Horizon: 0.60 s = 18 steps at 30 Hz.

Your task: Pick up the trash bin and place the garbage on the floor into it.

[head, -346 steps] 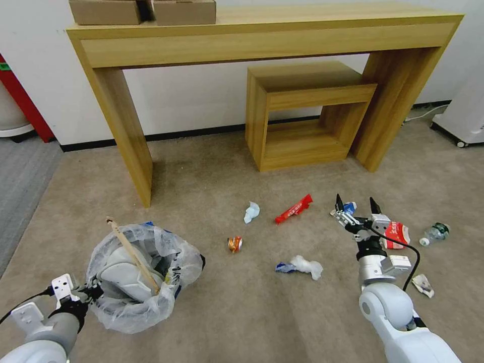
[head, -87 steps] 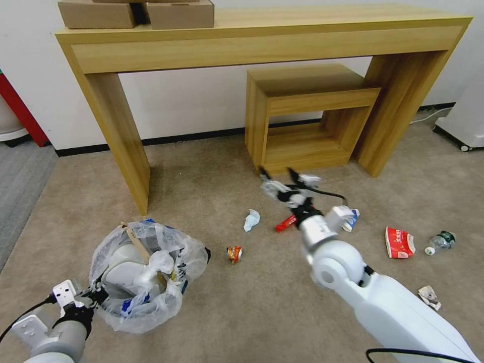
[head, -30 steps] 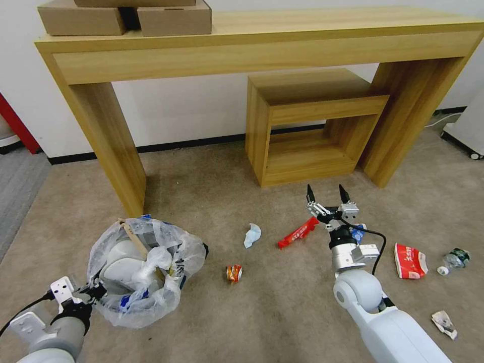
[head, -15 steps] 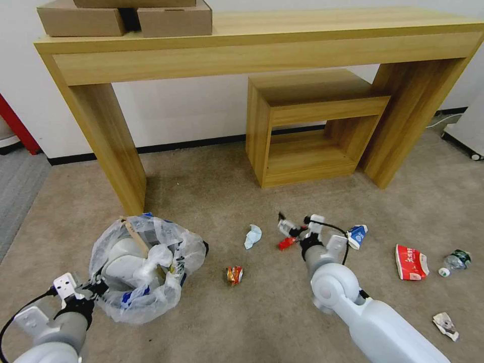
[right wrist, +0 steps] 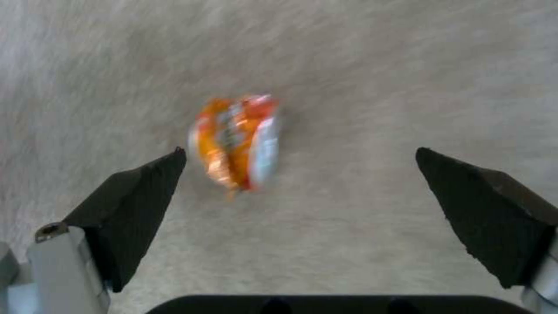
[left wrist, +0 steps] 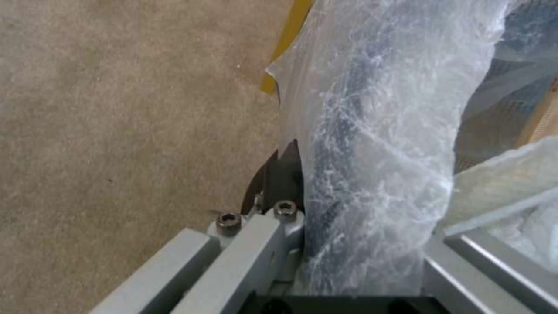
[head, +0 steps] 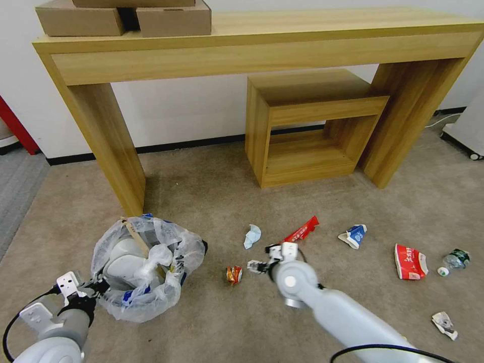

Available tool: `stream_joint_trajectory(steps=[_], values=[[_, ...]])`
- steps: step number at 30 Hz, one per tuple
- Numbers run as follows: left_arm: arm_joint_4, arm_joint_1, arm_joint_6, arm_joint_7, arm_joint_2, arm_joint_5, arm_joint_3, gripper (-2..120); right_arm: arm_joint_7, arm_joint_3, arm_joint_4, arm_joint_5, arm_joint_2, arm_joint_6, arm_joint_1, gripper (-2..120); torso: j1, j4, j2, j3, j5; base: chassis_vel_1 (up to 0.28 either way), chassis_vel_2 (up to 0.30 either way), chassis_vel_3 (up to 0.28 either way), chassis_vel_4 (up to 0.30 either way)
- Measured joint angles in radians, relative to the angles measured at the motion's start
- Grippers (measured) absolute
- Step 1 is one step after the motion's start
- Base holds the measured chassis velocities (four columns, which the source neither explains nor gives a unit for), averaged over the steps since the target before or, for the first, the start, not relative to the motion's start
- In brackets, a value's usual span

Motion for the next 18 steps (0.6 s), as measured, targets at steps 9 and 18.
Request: stream_joint_trajectory(steps=[9,18], values=[[0.011,0.002,-0.005,0.000,-0.007,-0.001,-0.008,0,-0.056,-0.059,-0.144,-0.084,0.101,0.037,0.031,100,0.000,0.0001,0.000,0.000,-0.0001,0.000,0.000,0.000,0.000],[0.012,0.003,-0.006,0.000,-0.015,0.000,-0.004,0,-0.113,-0.058,-0.255,-0.156,0.151,0.066,0.029,100,0.000,-0.0001,0.000,0.000,0.0000,0.000,0.000,0.000,0.000]])
